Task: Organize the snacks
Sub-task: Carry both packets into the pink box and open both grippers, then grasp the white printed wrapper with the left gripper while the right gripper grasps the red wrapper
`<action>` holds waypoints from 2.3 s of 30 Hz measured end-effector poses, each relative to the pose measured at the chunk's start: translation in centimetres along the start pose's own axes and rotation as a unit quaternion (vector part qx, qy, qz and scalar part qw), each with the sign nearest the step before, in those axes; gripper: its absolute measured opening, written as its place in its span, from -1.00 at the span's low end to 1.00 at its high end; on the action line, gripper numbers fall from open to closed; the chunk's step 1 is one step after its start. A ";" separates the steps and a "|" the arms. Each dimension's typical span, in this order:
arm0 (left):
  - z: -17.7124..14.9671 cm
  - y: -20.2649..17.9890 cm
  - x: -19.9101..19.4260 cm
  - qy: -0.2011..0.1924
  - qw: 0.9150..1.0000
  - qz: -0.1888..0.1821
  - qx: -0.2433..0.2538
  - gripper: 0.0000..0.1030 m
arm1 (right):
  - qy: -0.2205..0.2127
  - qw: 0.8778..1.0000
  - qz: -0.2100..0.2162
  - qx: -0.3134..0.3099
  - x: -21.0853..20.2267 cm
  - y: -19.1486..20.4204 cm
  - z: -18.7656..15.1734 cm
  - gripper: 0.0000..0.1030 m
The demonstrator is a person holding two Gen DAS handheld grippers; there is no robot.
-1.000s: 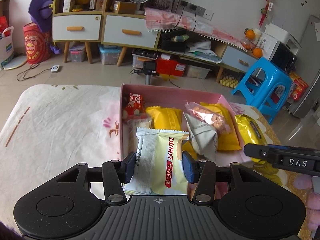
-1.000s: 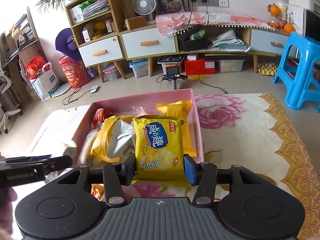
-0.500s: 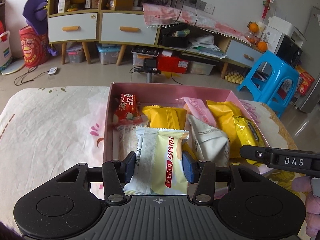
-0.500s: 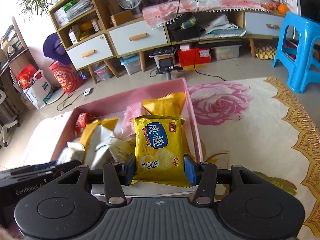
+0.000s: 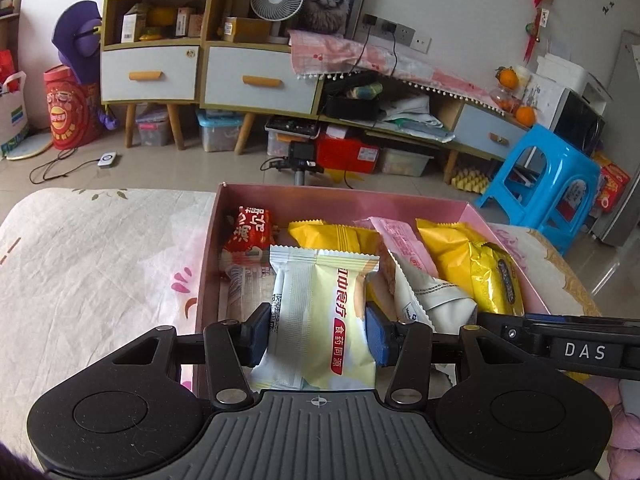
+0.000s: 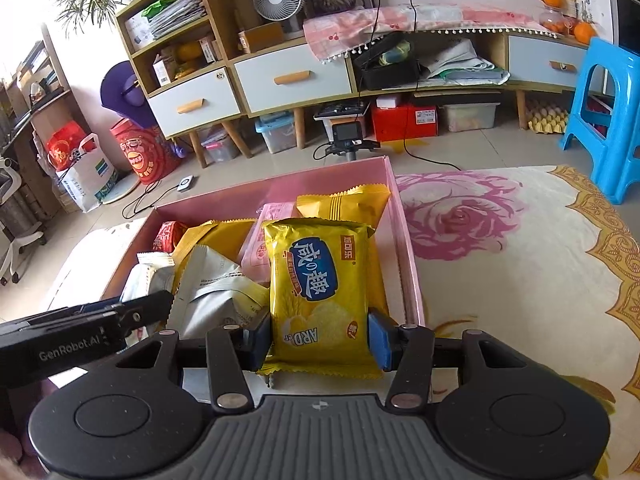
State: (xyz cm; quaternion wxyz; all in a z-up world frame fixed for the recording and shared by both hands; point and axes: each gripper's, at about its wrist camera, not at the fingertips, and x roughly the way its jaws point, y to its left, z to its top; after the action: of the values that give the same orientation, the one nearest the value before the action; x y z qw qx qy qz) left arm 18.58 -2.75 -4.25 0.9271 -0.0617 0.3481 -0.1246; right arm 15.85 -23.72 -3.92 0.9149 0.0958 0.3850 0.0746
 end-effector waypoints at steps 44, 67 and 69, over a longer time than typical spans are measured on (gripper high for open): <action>-6.9 -1.9 -8.2 0.135 0.984 -0.020 0.118 0.78 | 0.087 0.993 -0.022 -0.071 -10.1 0.6 -6.3 0.69; -8.5 -1.8 -8.4 0.101 0.980 -0.078 0.151 0.78 | 0.092 0.974 0.040 -0.204 -11.8 2.0 -12.5 0.69; -8.6 -1.8 -8.3 0.099 0.980 -0.081 0.152 0.78 | 0.094 0.972 0.042 -0.210 -11.8 2.1 -12.9 0.69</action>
State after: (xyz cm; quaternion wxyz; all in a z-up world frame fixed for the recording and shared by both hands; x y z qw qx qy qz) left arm 6.50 -2.42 -5.10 0.8734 0.0640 0.4091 -0.2563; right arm -1.66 -22.59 -4.12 0.8702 -0.0902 0.4408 0.2009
